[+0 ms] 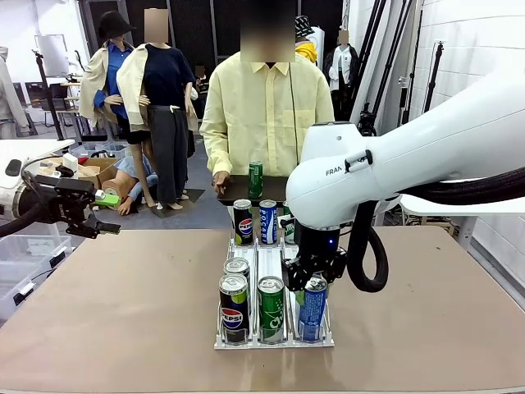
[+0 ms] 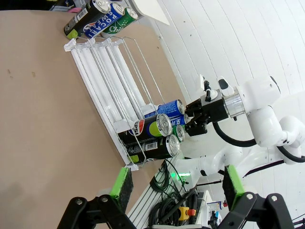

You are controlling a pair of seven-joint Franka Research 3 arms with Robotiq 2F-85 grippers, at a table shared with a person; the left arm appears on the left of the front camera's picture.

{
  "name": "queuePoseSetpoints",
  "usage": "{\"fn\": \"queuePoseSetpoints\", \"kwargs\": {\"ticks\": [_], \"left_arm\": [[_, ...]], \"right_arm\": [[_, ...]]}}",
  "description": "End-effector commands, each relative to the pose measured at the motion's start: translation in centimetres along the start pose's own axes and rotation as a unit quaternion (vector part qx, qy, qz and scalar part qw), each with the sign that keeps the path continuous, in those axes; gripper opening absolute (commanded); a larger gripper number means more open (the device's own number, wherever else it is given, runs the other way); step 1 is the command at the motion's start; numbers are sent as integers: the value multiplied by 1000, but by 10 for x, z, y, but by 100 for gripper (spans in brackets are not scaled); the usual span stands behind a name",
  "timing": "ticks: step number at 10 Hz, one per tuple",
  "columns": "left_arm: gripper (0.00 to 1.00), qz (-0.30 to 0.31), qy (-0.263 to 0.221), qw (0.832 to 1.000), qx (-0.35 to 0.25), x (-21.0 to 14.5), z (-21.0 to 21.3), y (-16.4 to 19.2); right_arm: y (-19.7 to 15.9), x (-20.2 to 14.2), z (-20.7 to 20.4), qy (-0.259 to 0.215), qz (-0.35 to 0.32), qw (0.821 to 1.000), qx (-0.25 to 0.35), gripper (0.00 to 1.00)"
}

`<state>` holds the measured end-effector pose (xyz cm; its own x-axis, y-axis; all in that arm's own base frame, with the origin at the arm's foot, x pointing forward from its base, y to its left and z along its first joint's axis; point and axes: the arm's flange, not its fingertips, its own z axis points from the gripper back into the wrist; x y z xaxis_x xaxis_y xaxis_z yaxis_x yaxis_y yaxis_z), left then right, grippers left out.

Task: Retrieve and hand over the desired beverage to the person.
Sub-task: Pick up another can of the same type that the person held from the Automatic Can Dispenser.

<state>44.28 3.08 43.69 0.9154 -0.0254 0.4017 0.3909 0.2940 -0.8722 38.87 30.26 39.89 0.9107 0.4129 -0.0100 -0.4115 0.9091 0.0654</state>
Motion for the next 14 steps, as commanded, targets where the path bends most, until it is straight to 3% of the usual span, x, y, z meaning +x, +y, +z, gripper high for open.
{"fn": "queuePoseSetpoints", "kwargs": {"ticks": [1,3,8,14], "left_arm": [[100,-2,-2,1000,-1,0,2,-2],[100,-2,-2,1000,-1,0,2,-2],[100,-2,-2,1000,-1,0,2,-2],[100,-2,-2,1000,-1,0,2,-2]], "right_arm": [[6,5,-5,5,-8,1000,-12,43],[1,5,-2,7,1,1000,-15,32],[-1,0,0,1,0,1000,0,32],[-14,-9,123,-17,40,997,-57,32]]}}
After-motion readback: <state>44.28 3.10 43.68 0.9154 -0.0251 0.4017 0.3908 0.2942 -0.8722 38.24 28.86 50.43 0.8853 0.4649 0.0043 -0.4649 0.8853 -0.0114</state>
